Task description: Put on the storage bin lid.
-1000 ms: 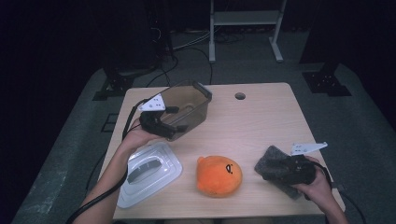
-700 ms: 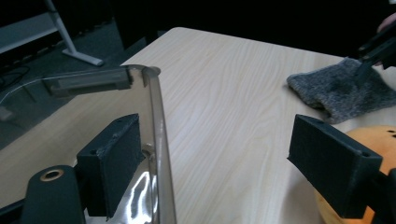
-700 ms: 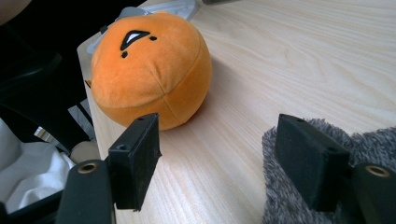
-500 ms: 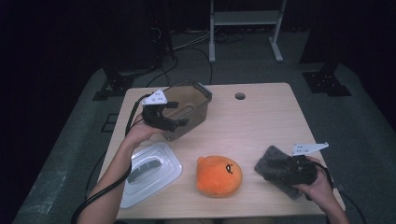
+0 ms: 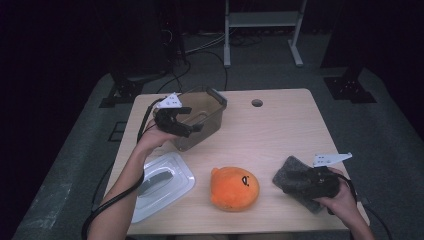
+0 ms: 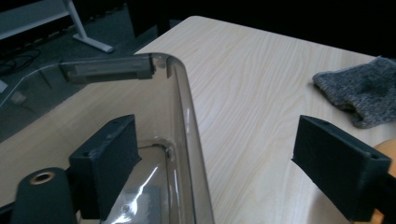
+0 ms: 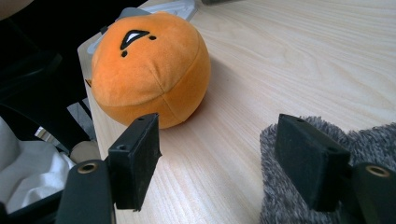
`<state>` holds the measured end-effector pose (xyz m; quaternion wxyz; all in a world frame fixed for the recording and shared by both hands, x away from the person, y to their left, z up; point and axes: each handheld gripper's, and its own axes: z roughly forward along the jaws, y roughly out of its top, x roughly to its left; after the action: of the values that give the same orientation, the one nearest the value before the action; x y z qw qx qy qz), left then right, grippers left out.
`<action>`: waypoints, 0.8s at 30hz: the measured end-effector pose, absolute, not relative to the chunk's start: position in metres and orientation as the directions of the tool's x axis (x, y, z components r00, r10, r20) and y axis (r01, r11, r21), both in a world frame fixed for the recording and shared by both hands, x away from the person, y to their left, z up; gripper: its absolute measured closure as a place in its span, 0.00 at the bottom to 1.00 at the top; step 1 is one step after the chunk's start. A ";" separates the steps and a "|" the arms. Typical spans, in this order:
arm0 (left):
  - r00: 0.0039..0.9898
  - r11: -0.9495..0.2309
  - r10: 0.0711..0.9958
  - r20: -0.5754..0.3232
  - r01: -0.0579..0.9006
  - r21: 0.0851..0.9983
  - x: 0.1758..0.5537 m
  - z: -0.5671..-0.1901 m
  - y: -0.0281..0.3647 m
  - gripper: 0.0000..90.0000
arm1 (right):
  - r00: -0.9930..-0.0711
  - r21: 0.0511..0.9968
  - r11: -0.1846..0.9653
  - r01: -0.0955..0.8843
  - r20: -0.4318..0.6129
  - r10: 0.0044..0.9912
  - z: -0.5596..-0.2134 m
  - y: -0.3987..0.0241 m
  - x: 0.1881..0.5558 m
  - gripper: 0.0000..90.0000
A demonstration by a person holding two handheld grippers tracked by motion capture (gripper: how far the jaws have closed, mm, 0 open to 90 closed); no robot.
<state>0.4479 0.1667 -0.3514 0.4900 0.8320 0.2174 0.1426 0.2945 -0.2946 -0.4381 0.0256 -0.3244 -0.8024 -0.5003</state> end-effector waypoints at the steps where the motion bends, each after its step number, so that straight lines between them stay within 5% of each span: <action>1: 0.864 -0.428 0.504 0.021 0.229 0.874 0.449 -0.353 0.167 0.16 | -0.788 0.786 0.289 0.546 0.365 0.495 -0.438 -0.295 0.294 0.33; 16: 0.868 -0.434 0.497 0.000 0.248 0.866 0.458 -0.359 0.160 0.27 | -0.791 0.786 0.292 0.545 0.367 0.489 -0.438 -0.295 0.294 0.33; 24: 0.877 -0.451 0.481 0.003 0.245 0.859 0.462 -0.361 0.156 0.42 | -0.793 0.787 0.293 0.542 0.364 0.488 -0.438 -0.295 0.293 0.33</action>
<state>0.4623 0.1559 -0.3610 0.4779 0.8426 0.2153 0.1237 0.2934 -0.2949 -0.4375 0.0270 -0.3205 -0.8037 -0.5006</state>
